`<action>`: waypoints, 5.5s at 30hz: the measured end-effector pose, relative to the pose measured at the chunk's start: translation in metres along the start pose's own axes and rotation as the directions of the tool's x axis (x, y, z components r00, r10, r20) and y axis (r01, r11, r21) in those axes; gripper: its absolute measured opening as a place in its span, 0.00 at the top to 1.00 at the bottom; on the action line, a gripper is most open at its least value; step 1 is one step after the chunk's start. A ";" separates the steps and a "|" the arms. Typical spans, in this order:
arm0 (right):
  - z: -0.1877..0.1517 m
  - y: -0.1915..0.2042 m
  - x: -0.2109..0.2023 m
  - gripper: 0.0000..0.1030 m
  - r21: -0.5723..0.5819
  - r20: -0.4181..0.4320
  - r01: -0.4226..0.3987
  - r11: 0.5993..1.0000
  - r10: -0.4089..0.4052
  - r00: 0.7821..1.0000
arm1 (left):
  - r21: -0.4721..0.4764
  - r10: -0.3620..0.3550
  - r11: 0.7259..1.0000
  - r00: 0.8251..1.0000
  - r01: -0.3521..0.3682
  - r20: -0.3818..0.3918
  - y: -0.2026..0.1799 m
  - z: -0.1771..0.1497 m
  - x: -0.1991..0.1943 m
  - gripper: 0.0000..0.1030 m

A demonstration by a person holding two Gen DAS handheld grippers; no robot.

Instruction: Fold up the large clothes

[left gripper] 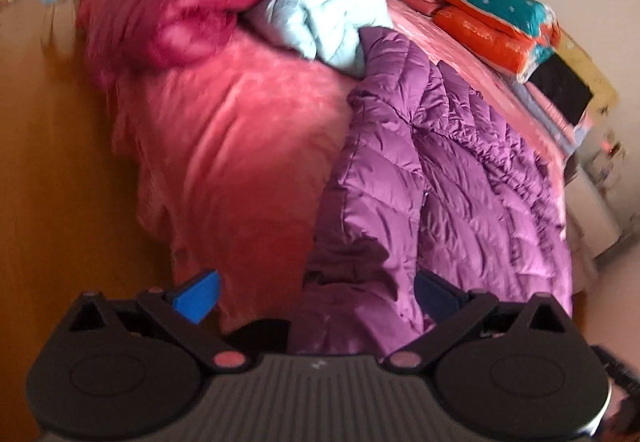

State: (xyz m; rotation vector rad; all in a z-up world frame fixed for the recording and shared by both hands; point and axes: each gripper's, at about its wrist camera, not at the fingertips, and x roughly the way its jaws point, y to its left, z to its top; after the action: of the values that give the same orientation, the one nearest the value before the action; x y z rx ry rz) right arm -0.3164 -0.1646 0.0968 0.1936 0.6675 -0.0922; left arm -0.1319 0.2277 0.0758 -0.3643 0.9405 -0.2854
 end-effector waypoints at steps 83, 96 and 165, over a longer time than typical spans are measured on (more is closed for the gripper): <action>0.031 -0.150 0.059 0.75 0.806 0.274 -0.454 0.380 0.440 0.855 | -0.312 -0.481 0.815 0.871 0.488 0.106 -0.022 0.079 0.036 0.84; 0.171 -0.175 0.110 0.76 0.733 0.421 -0.512 0.448 0.293 0.858 | -0.245 -0.473 0.821 0.855 0.515 0.213 -0.083 0.194 0.084 0.83; 0.064 -0.183 0.236 0.00 0.762 0.341 -0.352 0.543 0.125 0.932 | -0.145 -0.270 0.945 0.951 0.292 0.153 -0.095 0.145 0.190 0.04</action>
State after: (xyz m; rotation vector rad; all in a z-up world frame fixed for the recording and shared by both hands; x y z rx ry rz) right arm -0.1197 -0.3621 -0.0284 1.1746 0.2859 -0.1530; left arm 0.0862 0.0932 0.0551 -0.6665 0.7836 -0.4405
